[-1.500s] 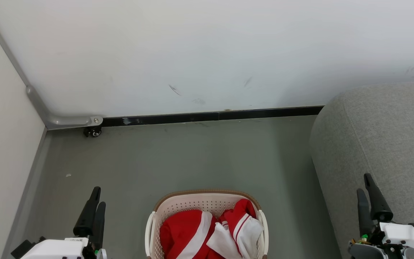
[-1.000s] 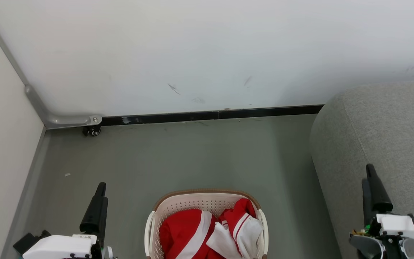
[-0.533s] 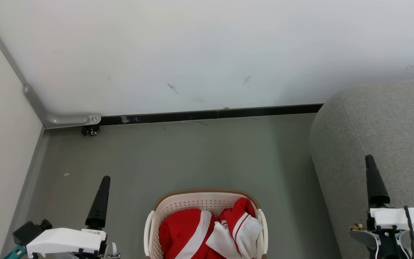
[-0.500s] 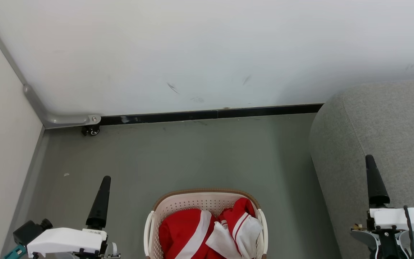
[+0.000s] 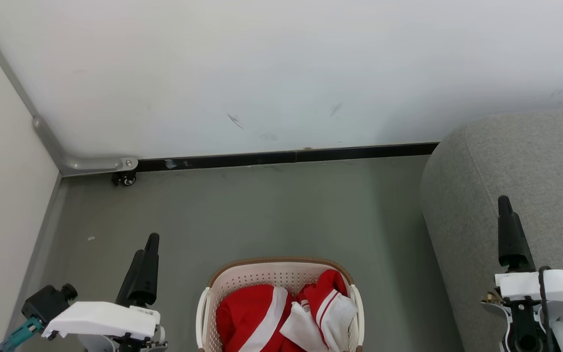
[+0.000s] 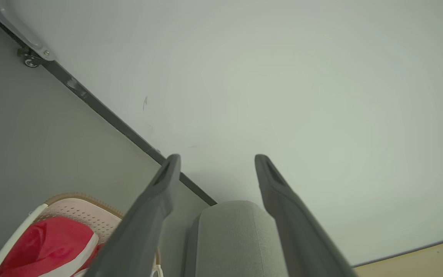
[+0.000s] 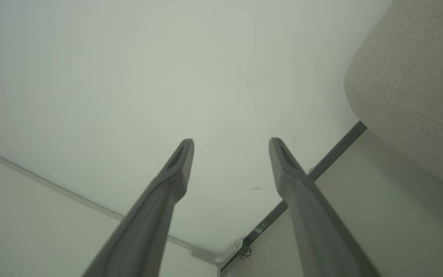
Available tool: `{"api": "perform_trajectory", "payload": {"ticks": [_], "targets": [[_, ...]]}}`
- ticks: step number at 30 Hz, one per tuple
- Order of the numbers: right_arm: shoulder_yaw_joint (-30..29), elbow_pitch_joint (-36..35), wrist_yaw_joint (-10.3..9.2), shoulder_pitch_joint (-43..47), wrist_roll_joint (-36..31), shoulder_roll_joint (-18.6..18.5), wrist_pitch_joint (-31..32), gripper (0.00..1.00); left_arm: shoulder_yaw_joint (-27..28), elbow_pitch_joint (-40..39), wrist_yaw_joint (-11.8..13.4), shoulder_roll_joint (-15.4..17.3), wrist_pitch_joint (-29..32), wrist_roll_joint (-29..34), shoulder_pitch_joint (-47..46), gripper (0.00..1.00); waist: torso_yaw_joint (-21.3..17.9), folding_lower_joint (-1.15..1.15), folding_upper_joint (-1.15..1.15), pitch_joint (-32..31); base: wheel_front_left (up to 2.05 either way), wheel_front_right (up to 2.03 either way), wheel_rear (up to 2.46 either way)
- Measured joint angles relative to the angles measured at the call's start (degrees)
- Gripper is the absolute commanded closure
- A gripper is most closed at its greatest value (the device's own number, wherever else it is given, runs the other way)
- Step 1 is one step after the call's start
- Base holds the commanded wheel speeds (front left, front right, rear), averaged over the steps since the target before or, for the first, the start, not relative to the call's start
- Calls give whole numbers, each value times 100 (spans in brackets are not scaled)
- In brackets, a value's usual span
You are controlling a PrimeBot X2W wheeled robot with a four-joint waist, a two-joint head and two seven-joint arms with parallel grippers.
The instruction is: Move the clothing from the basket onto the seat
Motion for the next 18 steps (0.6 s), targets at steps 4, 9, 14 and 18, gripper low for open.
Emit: {"api": "perform_trajectory", "payload": {"ticks": [4, 9, 14, 18], "targets": [[0, 14, 1, -12, -388, -5, -107, 0, -78, -4, 75, 36, -85, 298, -30, 0, 1, -11, 0, -7, 0, 0, 0], [3, 25, 3, -129, -948, -45, -209, 0, -176, -16, 137, 100, -203, 661, -93, 0, 3, -18, 0, -20, 0, 0, 0], [3, 37, 14, -183, -1457, -48, -314, 0, -279, -26, 218, 147, -319, 1051, -103, 0, 5, -20, 0, -34, 0, 0, 0], [0, 49, 15, -233, -1841, -49, -400, 0, -381, -33, 301, 245, -378, 1436, -111, 0, 7, -21, 0, -33, 0, 0, 0]]}}
